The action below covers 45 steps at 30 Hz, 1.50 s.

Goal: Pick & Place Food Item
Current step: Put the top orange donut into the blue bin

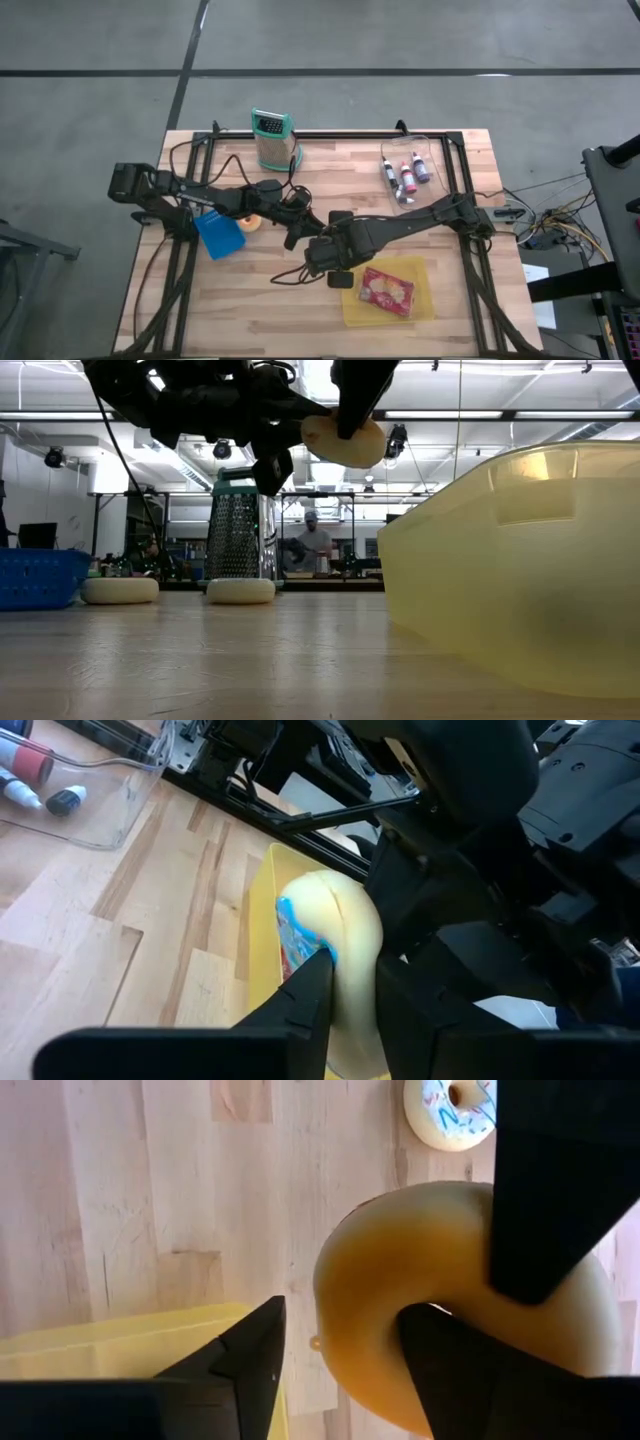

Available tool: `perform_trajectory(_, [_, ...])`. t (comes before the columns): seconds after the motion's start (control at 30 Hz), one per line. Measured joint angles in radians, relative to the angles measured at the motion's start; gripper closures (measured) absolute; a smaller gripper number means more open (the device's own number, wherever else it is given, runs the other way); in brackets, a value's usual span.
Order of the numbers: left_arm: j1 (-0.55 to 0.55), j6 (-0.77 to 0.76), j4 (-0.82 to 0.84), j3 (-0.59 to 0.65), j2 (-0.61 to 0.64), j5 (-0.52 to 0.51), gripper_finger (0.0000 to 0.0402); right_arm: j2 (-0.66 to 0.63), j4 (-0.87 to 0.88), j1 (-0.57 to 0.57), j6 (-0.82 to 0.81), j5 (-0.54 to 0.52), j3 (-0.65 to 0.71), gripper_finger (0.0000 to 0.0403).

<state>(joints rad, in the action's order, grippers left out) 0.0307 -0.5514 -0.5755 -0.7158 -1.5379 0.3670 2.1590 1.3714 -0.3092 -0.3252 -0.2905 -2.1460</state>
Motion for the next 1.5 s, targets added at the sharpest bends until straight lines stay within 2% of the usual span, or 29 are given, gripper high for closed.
perform_trajectory(0.6, [0.0, -0.003, 0.011, 0.0, 0.0, -0.004, 0.0343, -0.003, 0.044, -0.001, -0.013, 0.012, -0.063, 0.022])
perform_trajectory(0.93, [0.003, 0.004, 0.022, 0.0, 0.0, -0.03, 0.0344, -0.006, 0.111, -0.003, -0.016, 0.129, -0.111, 0.0221])
perform_trajectory(1.17, [0.005, 0.005, 0.03, 0.0, 0.0, -0.03, 0.0344, -0.007, 0.161, -0.005, -0.012, 0.133, -0.156, 0.023])
perform_trajectory(1.5, [0.005, 0.005, 0.03, 0.0, 0.002, -0.018, 0.0344, -0.035, 0.162, -0.026, 0.111, 0.112, -0.166, 0.023])
